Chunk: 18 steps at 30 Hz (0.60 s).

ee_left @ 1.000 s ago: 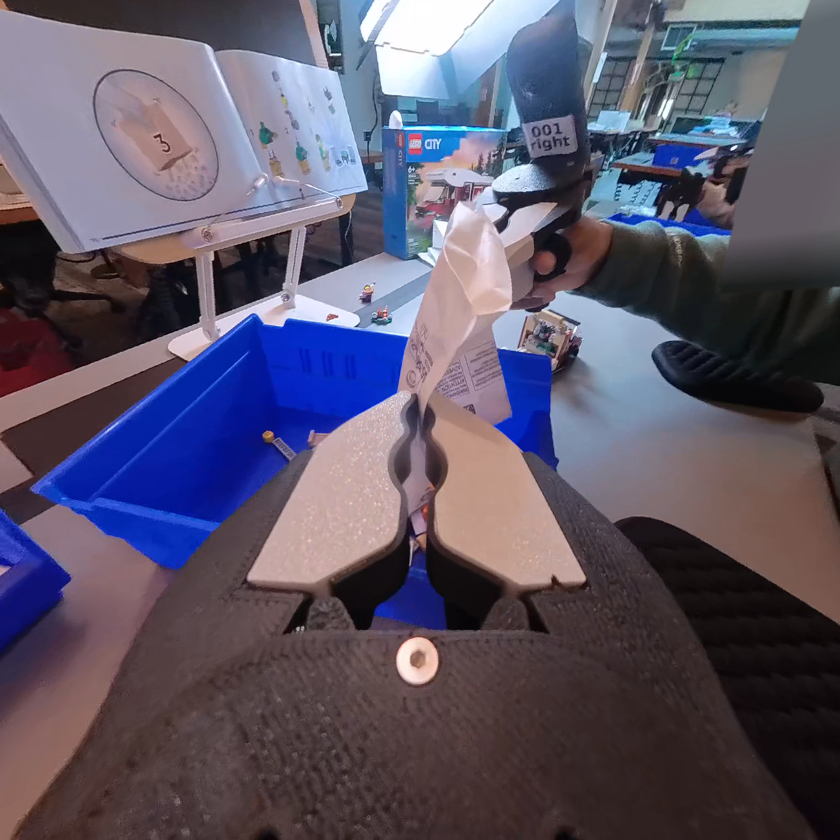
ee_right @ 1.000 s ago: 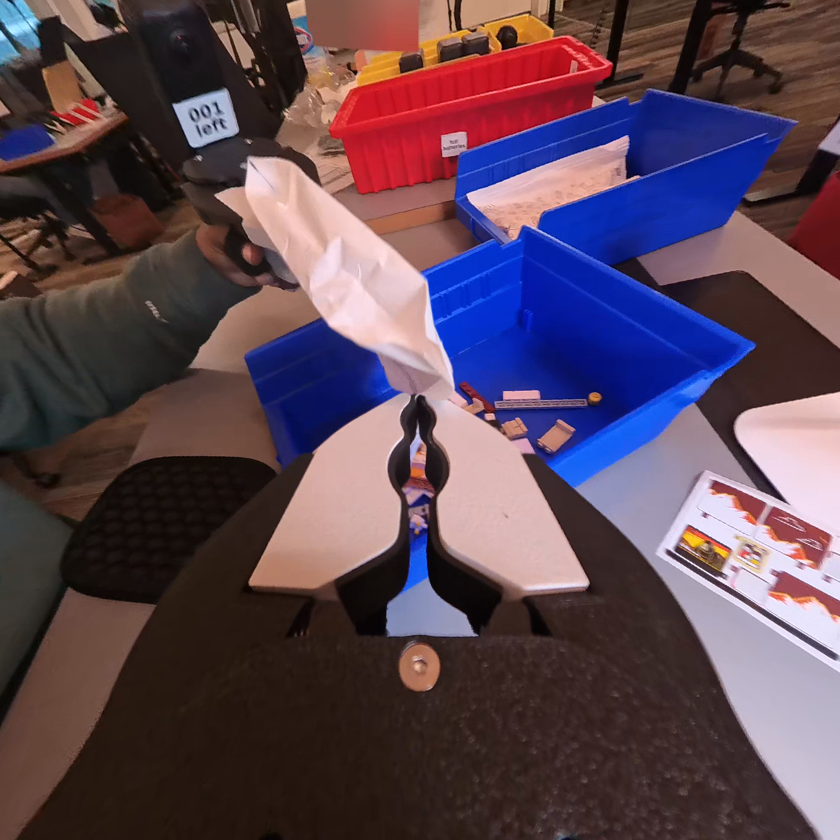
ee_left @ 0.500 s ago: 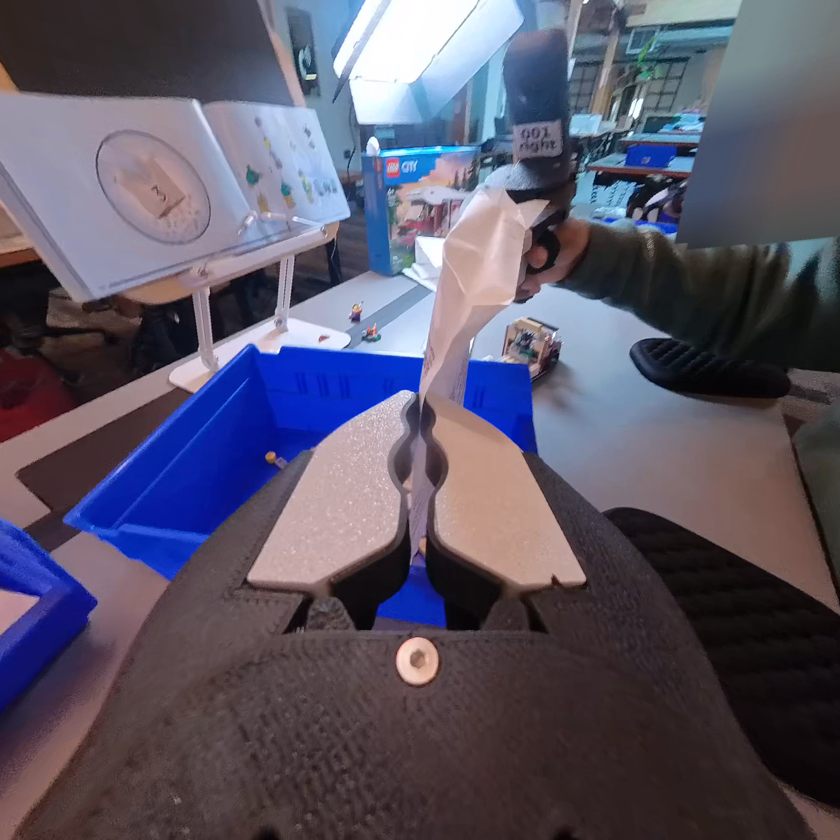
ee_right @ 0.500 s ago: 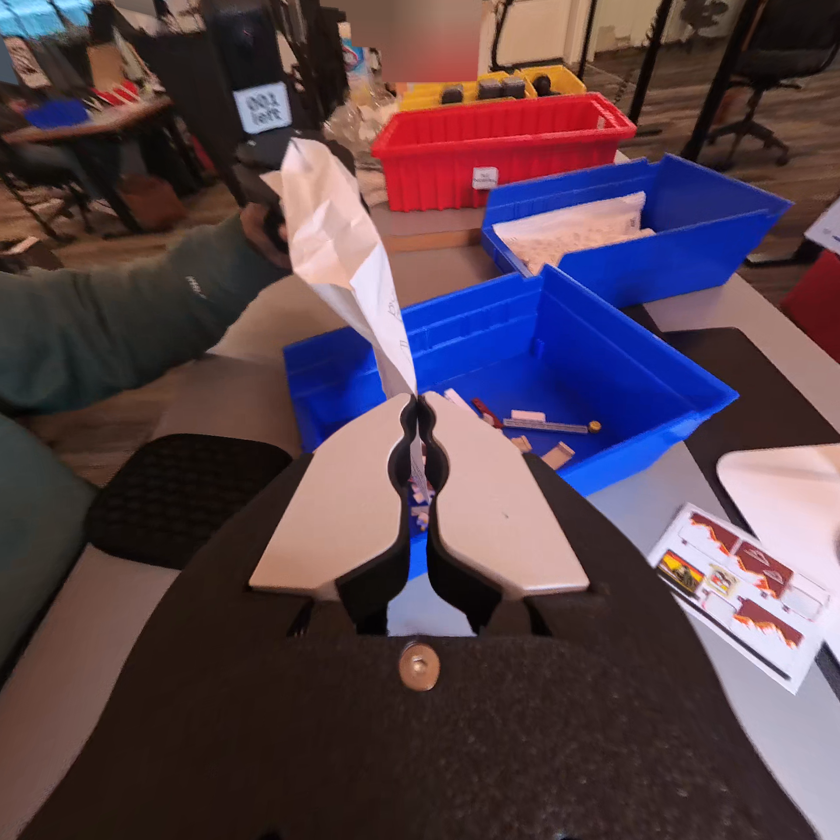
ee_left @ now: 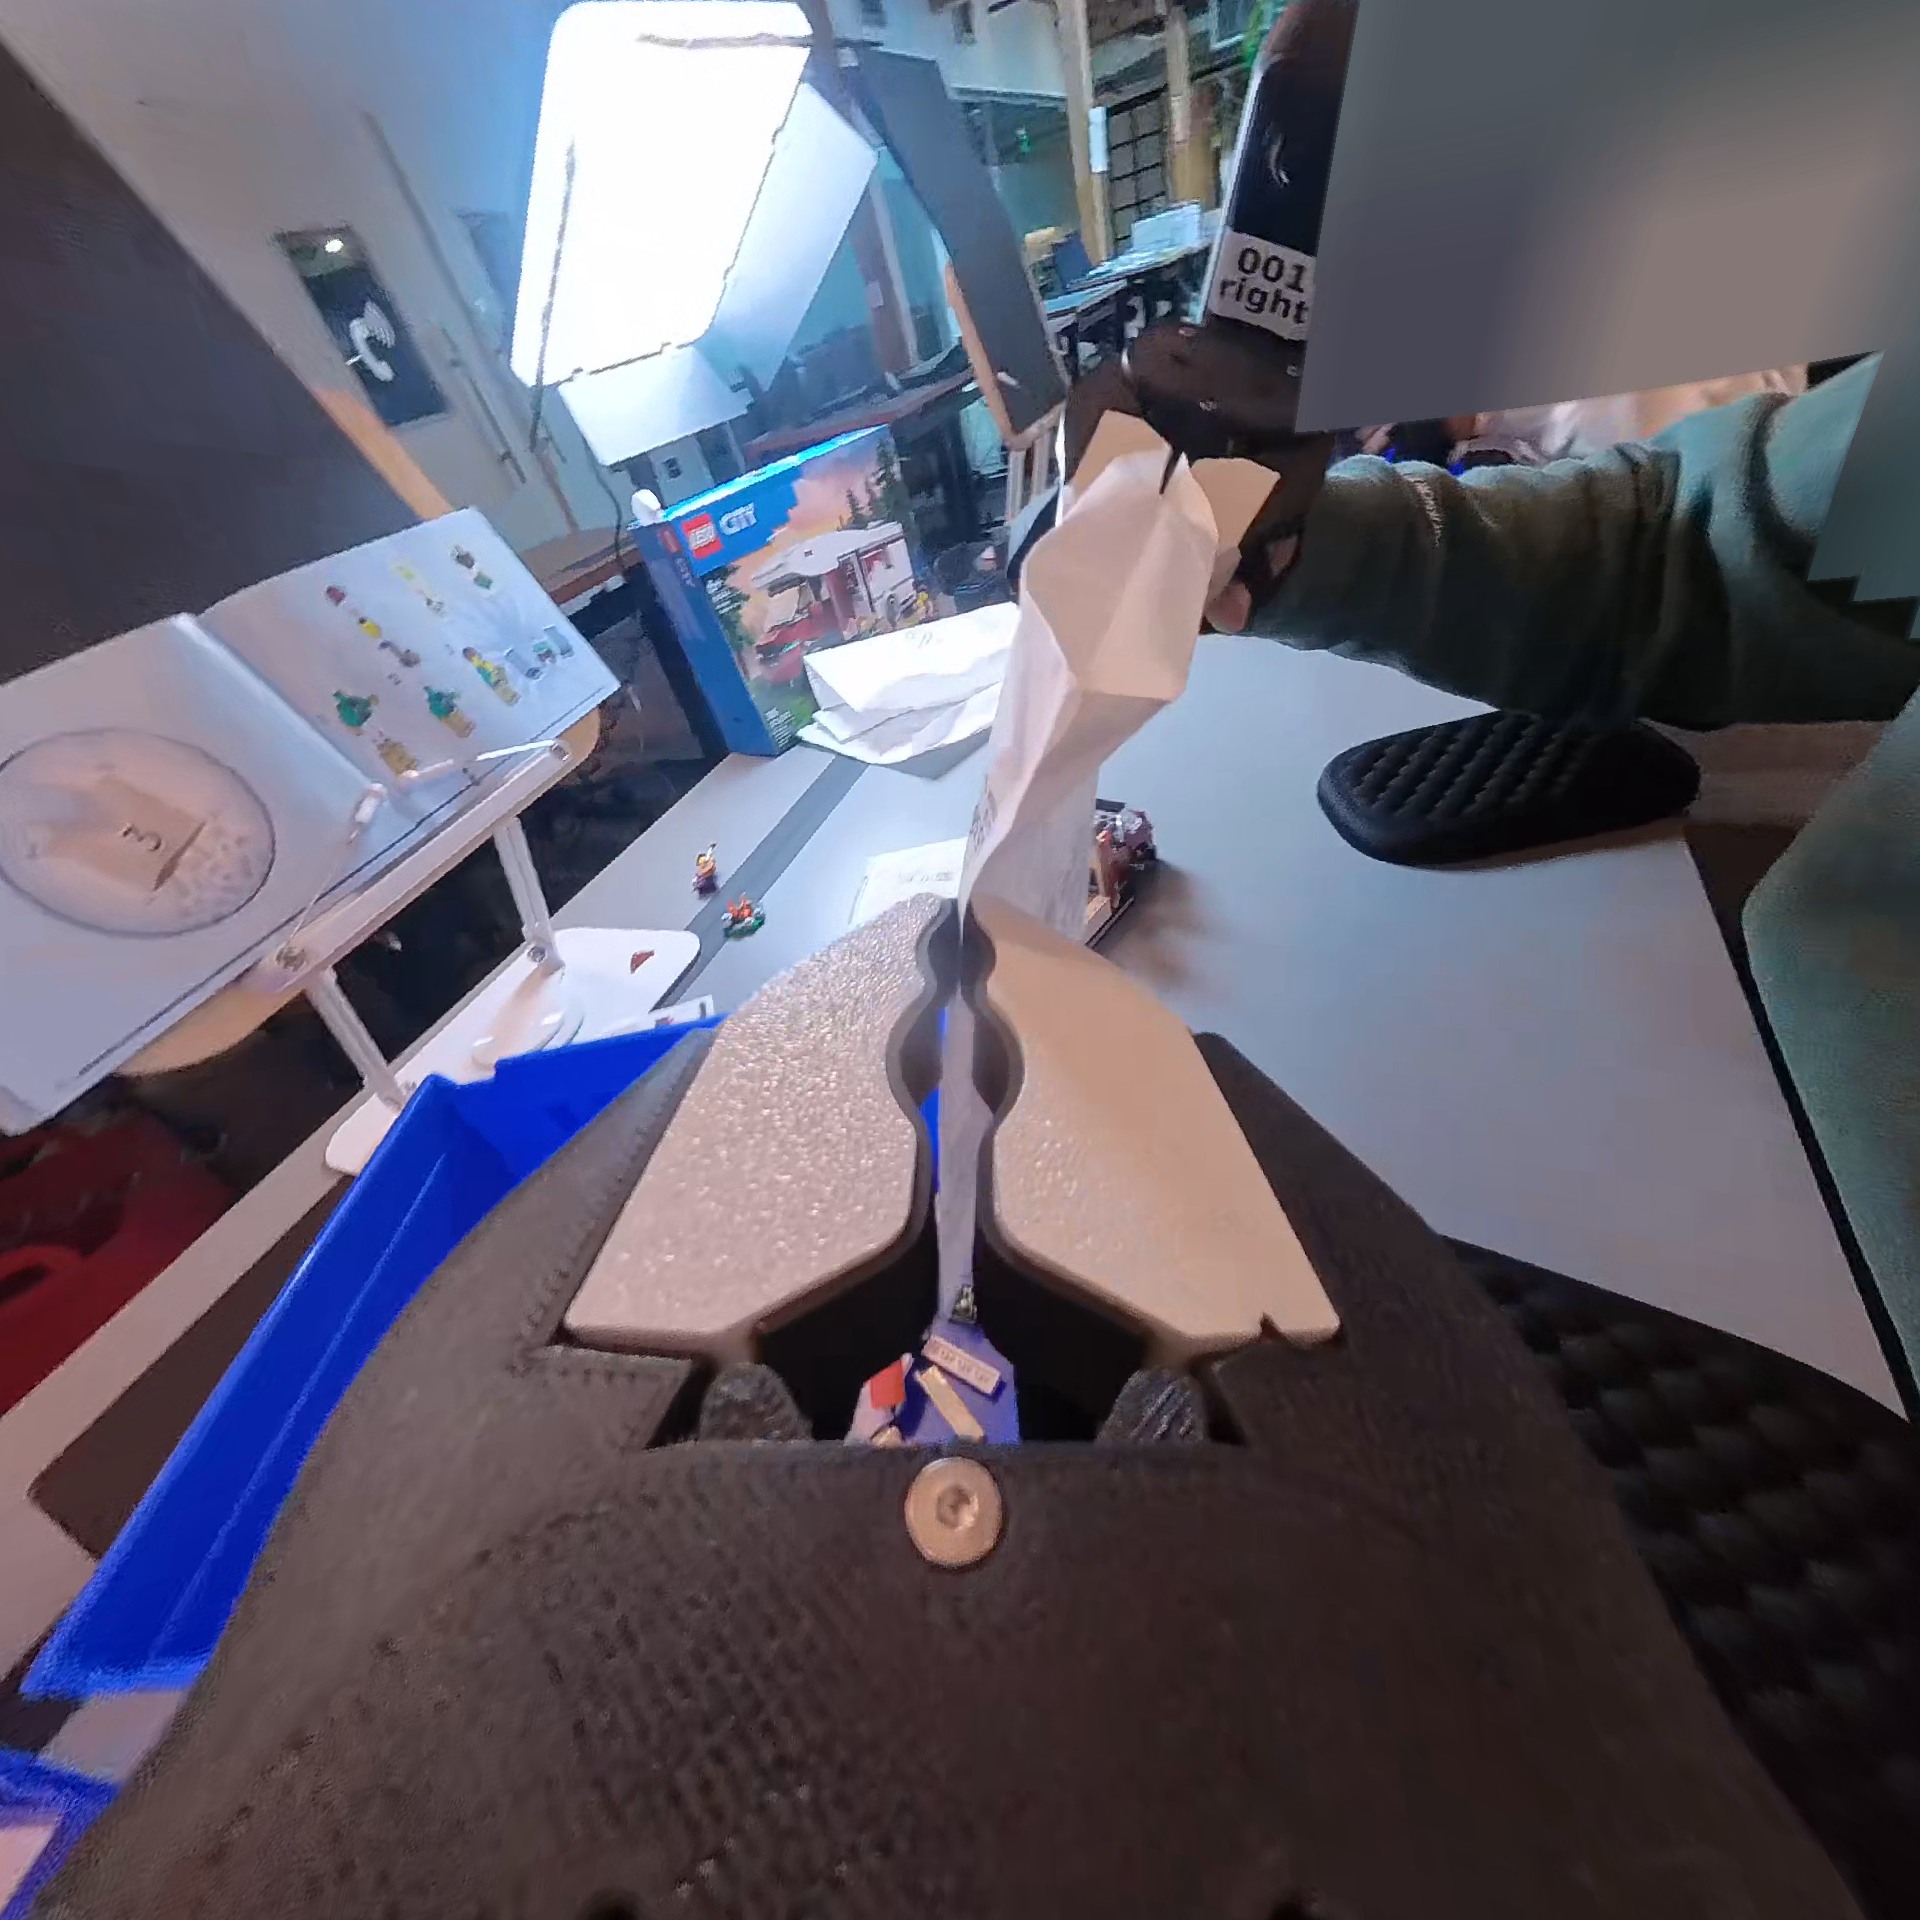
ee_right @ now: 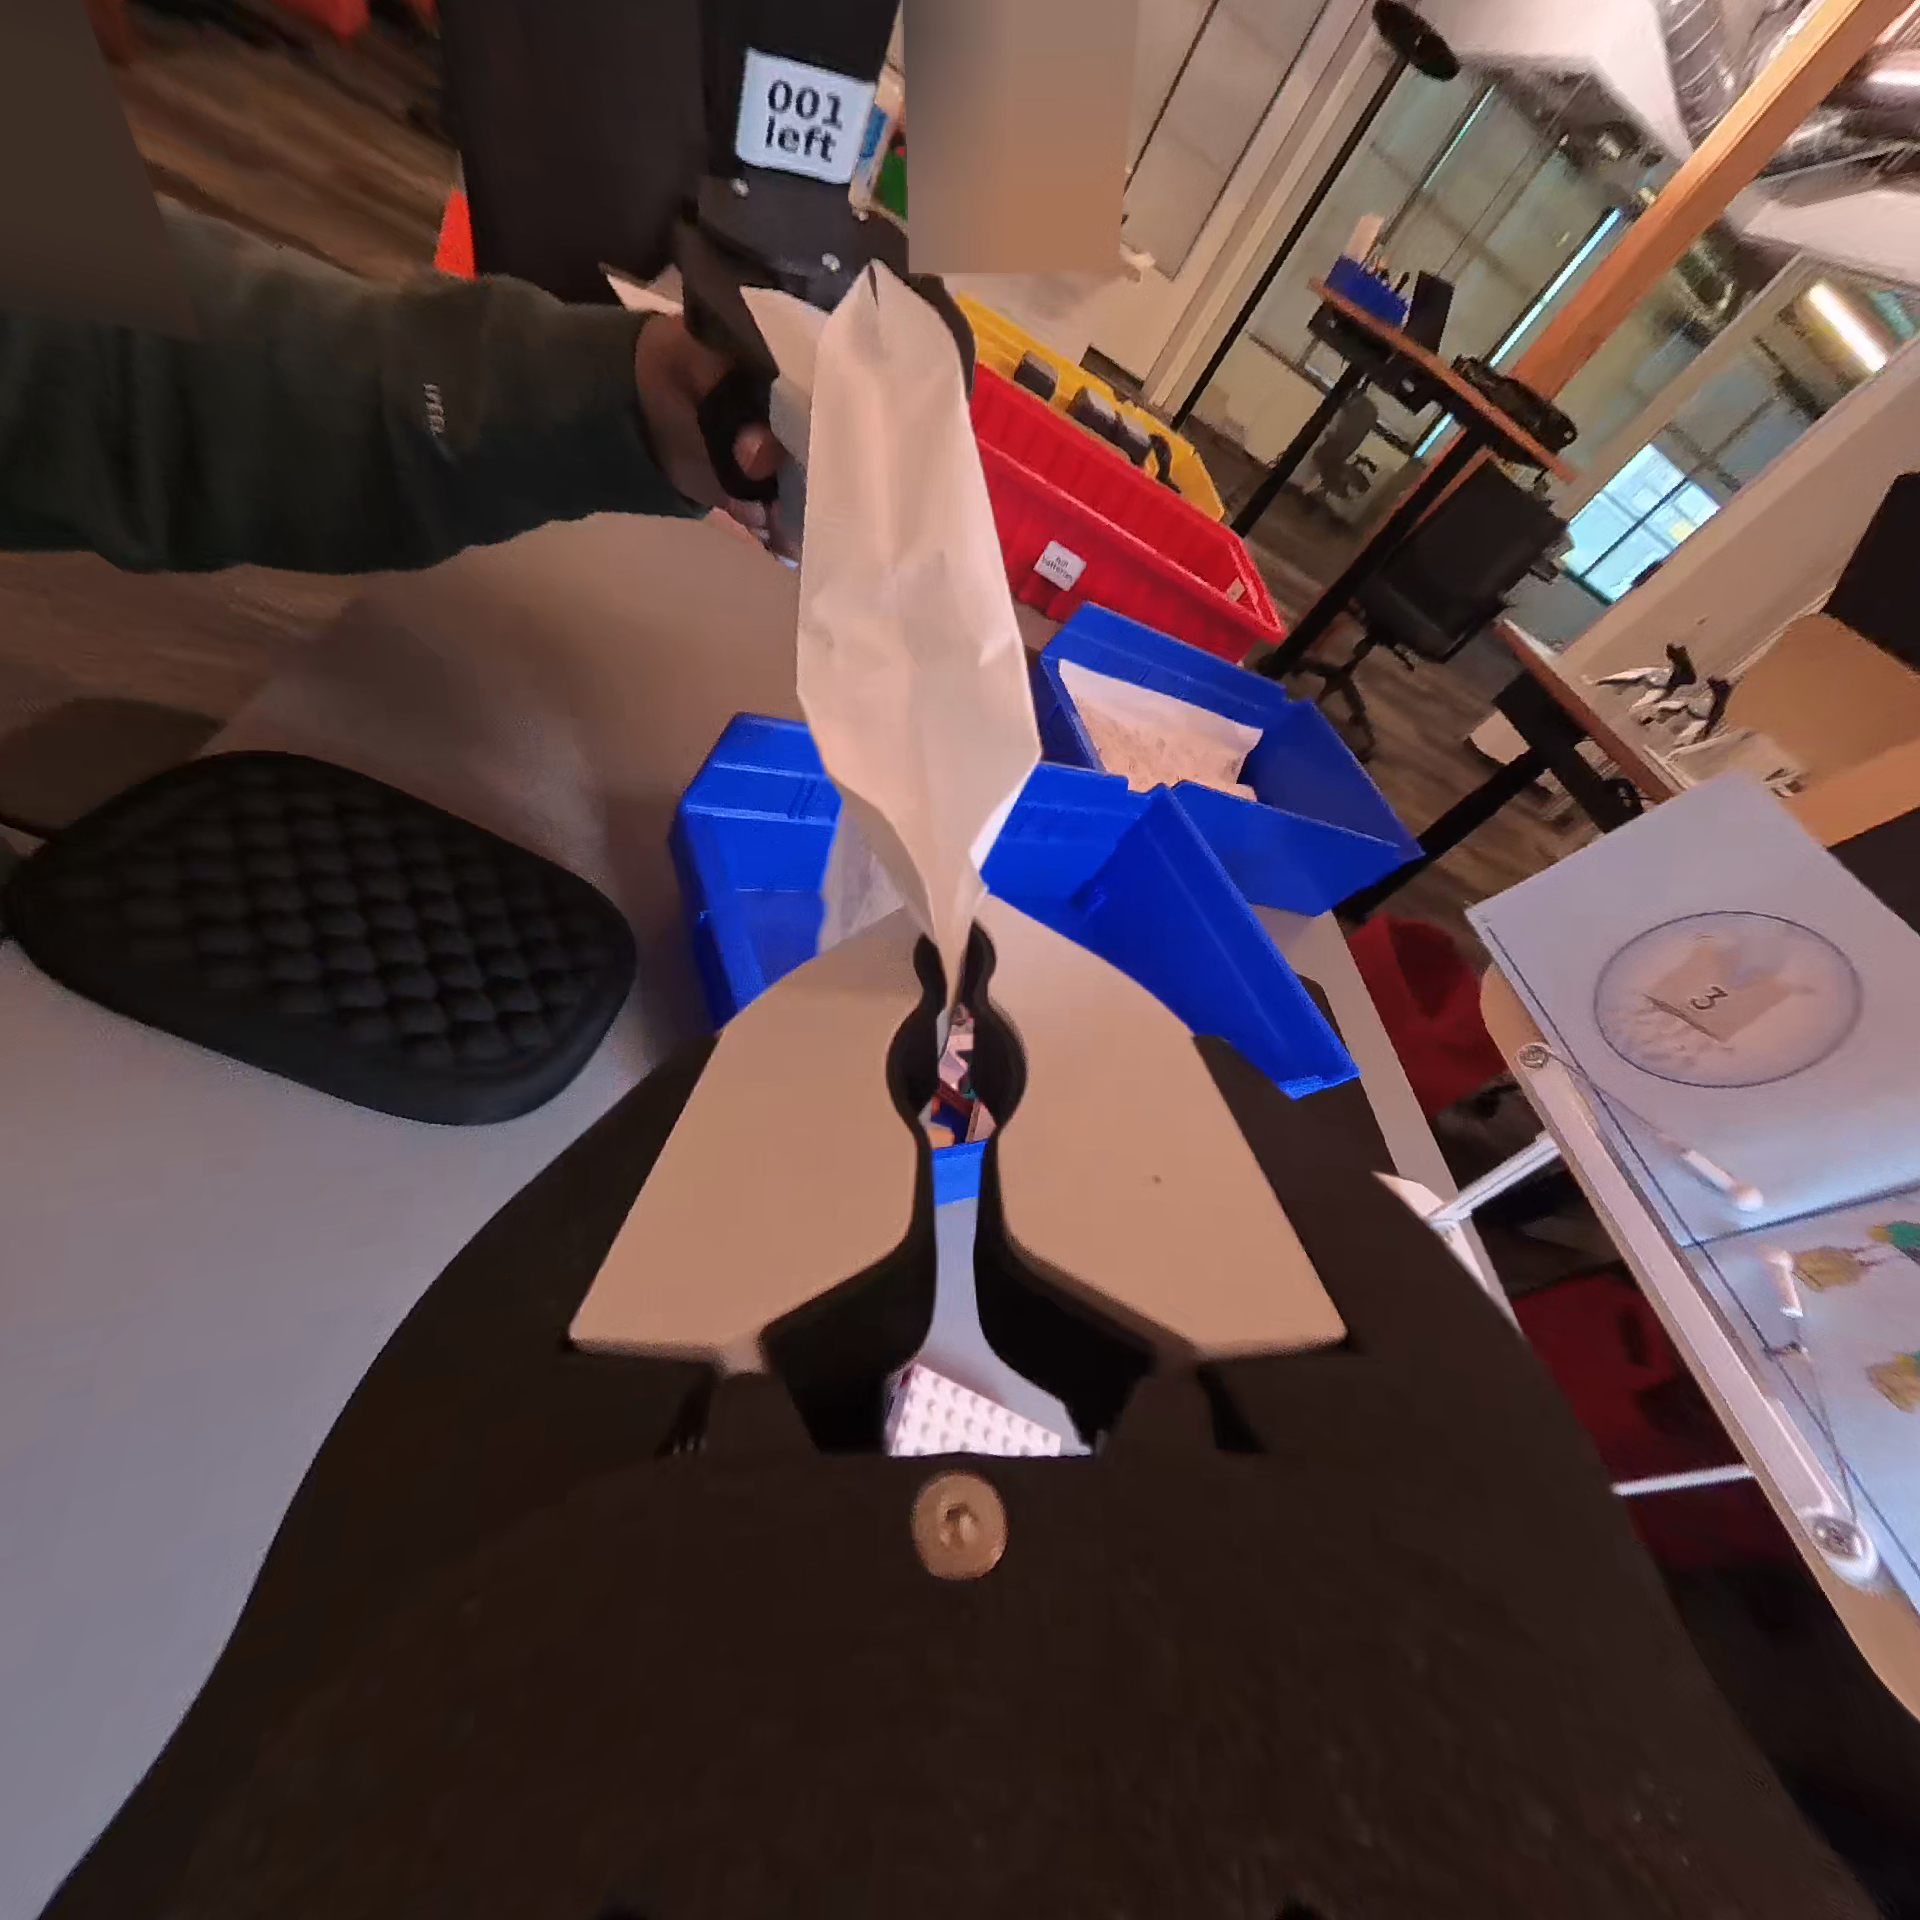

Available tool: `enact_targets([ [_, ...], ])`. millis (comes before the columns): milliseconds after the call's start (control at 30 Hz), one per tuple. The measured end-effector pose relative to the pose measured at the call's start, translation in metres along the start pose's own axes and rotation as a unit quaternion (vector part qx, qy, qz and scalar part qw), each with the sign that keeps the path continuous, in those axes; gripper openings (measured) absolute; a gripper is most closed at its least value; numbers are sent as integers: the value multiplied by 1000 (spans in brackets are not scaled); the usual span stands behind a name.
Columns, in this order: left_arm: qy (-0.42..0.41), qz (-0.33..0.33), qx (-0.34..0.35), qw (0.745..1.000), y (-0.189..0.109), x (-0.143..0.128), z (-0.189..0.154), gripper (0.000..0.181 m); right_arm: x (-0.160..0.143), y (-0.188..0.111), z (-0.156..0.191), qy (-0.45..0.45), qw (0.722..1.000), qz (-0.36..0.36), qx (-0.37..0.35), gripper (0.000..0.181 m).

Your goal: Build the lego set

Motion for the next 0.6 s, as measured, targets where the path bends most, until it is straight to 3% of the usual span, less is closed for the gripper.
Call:
enact_targets([
  [200,52,-28,-16,998,16,14,-23,0,6,-33,31,-83,994,-4,-68,0],
  [333,59,-29,-5,998,15,9,-35,0,-13,-43,52,-115,985,2,-130,0],
  [433,2,-12,-7,1000,19,-3,-49,3,-26,-46,75,-139,978,-2,-155,0],
  [600,-134,0,-81,988,9,-34,-77,25,-53,-40,133,-236,958,67,-149,0],
])
Point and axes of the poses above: each gripper's, where its closed fingertips meet, y out along the fingers, x out of its top, z = x × y across the jaws, the point moved 10 cm from there along -y, back along the fingers, and after that the axes turned 4 degrees about x, right-handed, at the moved point
